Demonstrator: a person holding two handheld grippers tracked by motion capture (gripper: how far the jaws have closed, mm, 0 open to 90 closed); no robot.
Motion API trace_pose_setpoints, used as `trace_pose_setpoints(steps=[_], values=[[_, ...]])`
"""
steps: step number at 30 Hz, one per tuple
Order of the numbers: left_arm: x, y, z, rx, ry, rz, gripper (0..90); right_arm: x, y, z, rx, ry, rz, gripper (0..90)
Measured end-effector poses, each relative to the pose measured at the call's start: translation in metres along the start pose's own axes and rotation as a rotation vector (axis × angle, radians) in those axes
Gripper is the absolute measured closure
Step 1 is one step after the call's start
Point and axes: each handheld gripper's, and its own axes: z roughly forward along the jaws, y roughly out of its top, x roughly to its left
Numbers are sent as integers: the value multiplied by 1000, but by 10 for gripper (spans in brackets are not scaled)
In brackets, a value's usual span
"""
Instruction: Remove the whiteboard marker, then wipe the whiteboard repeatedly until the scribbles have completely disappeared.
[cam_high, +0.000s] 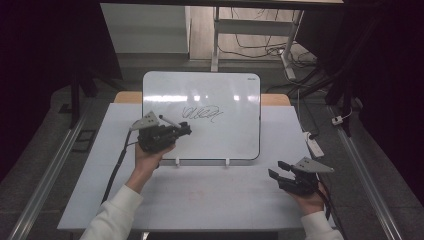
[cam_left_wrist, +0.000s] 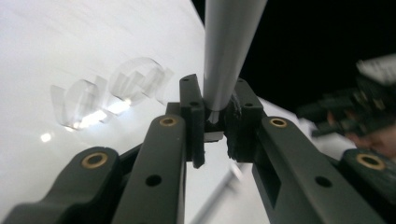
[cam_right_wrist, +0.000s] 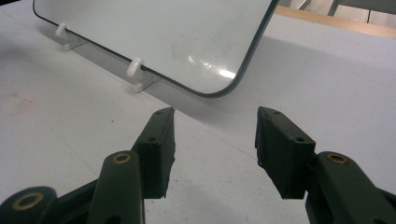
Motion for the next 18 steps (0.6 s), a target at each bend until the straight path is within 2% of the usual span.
trace_pose_setpoints(steps=[1,4,9,13,18], values=[[5,2,-1,-17,13,-9,780,0,0,0,-1,0,1,476],[26,11,-1,-56,88,-19,780,0,0,1,4,3,-8,476],[50,16,10,-56,175,-3,780,1,0,4,20,6,-27,476],[61,13,27,-31,227,26,780,2,0,6,29,9,-34,476],[64,8,44,0,263,43,781,3,-1,8,42,9,-46,474]])
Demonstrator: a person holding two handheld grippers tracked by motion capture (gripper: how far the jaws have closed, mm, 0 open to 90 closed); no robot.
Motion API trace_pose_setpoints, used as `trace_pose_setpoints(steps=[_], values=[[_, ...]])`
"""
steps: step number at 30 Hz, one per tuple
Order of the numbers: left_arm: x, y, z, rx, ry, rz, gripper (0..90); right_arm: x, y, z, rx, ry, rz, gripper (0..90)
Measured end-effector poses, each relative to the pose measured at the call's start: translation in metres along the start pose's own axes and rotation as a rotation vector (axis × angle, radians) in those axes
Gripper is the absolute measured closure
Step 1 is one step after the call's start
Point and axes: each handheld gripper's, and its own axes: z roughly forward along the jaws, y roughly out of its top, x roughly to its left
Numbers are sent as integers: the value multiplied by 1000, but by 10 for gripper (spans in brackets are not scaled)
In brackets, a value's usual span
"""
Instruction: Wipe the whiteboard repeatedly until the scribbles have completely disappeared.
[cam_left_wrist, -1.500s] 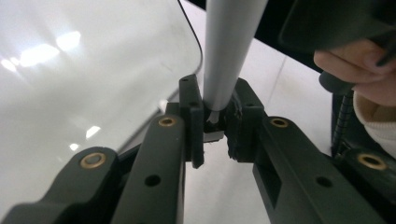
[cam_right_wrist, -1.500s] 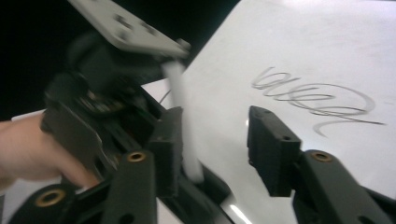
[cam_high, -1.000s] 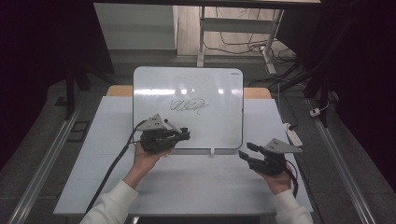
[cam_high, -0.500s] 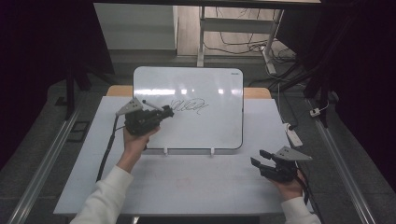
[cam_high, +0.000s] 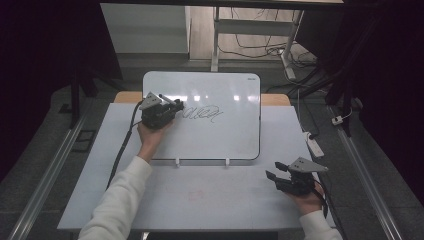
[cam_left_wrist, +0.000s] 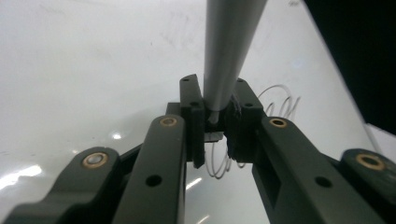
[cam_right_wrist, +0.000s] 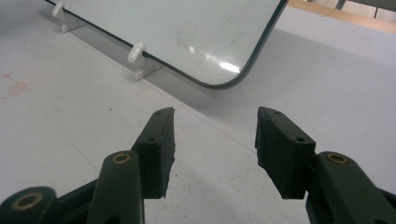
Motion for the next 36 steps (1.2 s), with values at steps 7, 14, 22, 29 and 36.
trace_pose_setpoints(steps=[7,14,22,29,36], values=[[-10,-7,20,-3,-16,14,781,1,0,1,5,4,-2,474],[4,1,6,-12,80,51,782,0,-1,1,2,-1,0,474],[-24,-10,23,0,30,103,782,3,0,1,7,6,-11,472],[-4,-6,5,3,96,99,783,-1,-2,0,-4,8,10,472],[-24,-15,19,-1,36,123,783,2,-1,1,4,11,-4,469]])
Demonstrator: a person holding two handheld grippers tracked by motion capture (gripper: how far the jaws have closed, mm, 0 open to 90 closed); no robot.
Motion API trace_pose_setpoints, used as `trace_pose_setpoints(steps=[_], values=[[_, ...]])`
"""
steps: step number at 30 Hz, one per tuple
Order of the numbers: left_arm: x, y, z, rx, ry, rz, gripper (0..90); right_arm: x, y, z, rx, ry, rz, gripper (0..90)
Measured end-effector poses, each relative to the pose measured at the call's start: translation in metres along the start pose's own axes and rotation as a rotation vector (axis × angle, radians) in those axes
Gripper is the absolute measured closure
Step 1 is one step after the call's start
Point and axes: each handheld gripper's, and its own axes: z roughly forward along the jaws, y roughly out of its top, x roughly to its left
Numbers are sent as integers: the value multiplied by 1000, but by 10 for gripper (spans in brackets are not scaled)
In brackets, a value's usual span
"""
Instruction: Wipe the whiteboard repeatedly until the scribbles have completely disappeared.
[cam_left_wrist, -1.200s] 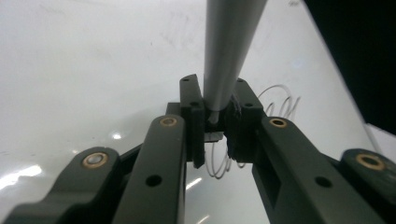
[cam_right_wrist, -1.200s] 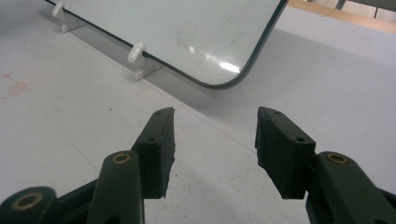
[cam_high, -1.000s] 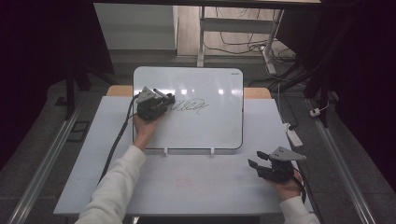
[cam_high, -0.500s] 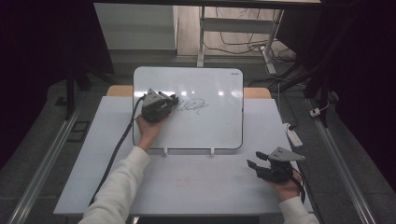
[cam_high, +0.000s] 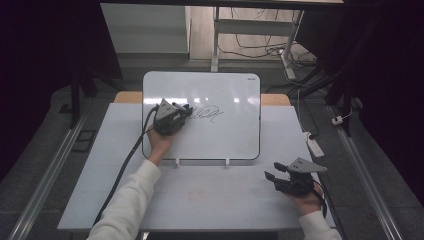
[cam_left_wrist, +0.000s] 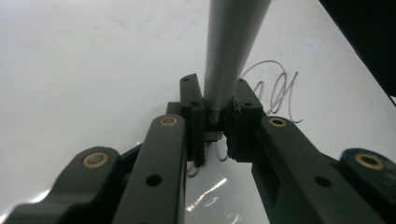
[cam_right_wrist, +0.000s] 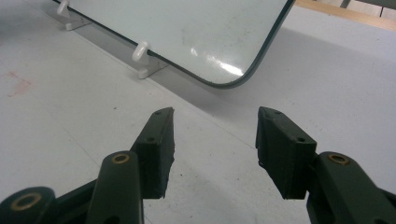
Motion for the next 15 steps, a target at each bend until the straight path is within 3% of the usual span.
trace_pose_setpoints(steps=[5,8,11,15], values=[[22,4,-12,-12,45,-45,783,-2,-1,-1,-2,-3,14,469],[14,-1,-9,-15,24,-51,783,-2,-1,-1,-2,0,13,469],[2,-5,-3,-16,-5,-30,783,-1,-1,1,6,4,4,469],[10,-1,-5,-33,17,-53,784,-1,-1,1,7,1,5,469]])
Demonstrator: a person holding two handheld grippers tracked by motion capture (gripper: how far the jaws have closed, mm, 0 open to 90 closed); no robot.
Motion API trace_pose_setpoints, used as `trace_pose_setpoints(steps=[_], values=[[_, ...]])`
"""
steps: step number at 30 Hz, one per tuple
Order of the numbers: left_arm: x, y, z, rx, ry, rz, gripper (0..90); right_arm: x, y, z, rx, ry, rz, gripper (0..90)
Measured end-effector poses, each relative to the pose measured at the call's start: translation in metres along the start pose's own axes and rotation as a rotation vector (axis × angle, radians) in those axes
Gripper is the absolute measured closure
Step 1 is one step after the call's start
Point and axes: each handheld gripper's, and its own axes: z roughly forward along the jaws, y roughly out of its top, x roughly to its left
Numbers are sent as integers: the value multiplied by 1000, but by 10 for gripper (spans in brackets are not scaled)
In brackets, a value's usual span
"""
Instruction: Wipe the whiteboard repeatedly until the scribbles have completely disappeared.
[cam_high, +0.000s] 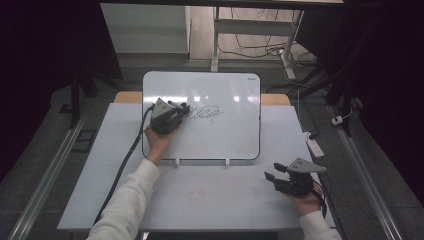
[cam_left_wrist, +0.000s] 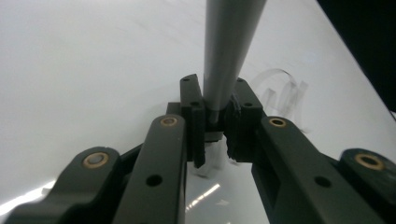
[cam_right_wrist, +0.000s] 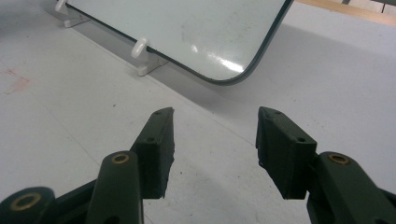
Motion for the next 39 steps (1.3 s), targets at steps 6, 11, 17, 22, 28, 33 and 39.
trace_pose_setpoints(steps=[6,11,17,22,28,33,39], values=[[16,5,1,-48,8,-110,784,0,1,0,-3,2,6,469],[-15,-4,19,-39,-68,-90,784,1,0,2,5,6,-2,468],[-7,3,17,-45,-45,-92,784,-1,0,0,1,-4,1,468],[-4,7,17,-41,-33,-83,784,-1,0,1,-1,4,4,468],[-34,4,37,-24,-87,-39,784,4,1,3,10,8,-16,467],[-45,19,52,-5,-91,-5,785,1,1,2,2,7,-6,467],[-58,24,68,0,-113,-4,785,2,0,3,7,11,-12,467]])
